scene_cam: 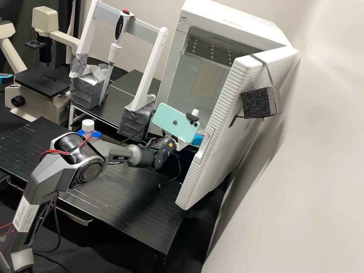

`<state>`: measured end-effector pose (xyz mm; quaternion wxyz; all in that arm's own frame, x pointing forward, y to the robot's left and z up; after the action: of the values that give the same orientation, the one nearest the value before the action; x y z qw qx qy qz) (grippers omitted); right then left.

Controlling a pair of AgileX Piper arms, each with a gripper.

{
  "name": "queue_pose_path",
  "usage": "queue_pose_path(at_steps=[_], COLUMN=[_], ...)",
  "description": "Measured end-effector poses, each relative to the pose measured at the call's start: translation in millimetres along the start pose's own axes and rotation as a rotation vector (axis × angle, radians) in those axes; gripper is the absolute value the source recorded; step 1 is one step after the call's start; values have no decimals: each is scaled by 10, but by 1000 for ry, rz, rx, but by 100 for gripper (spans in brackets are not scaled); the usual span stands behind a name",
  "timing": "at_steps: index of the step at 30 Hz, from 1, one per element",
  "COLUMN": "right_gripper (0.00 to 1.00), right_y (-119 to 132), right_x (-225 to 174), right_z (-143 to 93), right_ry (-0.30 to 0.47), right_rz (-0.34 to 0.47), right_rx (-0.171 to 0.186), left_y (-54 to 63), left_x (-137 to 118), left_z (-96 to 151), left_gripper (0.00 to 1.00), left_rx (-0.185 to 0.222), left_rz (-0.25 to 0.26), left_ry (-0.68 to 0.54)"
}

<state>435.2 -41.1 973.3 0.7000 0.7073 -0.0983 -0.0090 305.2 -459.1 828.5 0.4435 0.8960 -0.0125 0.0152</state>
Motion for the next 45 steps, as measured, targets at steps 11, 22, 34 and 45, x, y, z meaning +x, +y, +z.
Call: queue_pose_path(at_steps=[11, 22, 34, 45], right_gripper=[0, 0, 0, 0], right_y=[-48, -65, -98, -127], right_x=[18, 69, 77, -13], right_z=[-63, -103, -90, 2], right_ry=[9, 11, 15, 17], right_rz=[-12, -24, -46, -49], right_rx=[-25, -34, -15, -1], left_y=[0, 0, 0, 0], left_x=[0, 0, 0, 0], left_z=[0, 0, 0, 0], left_gripper=[100, 100, 100, 100], left_rx=[0, 0, 0, 0], left_rz=[0, 0, 0, 0], left_ry=[0, 0, 0, 0])
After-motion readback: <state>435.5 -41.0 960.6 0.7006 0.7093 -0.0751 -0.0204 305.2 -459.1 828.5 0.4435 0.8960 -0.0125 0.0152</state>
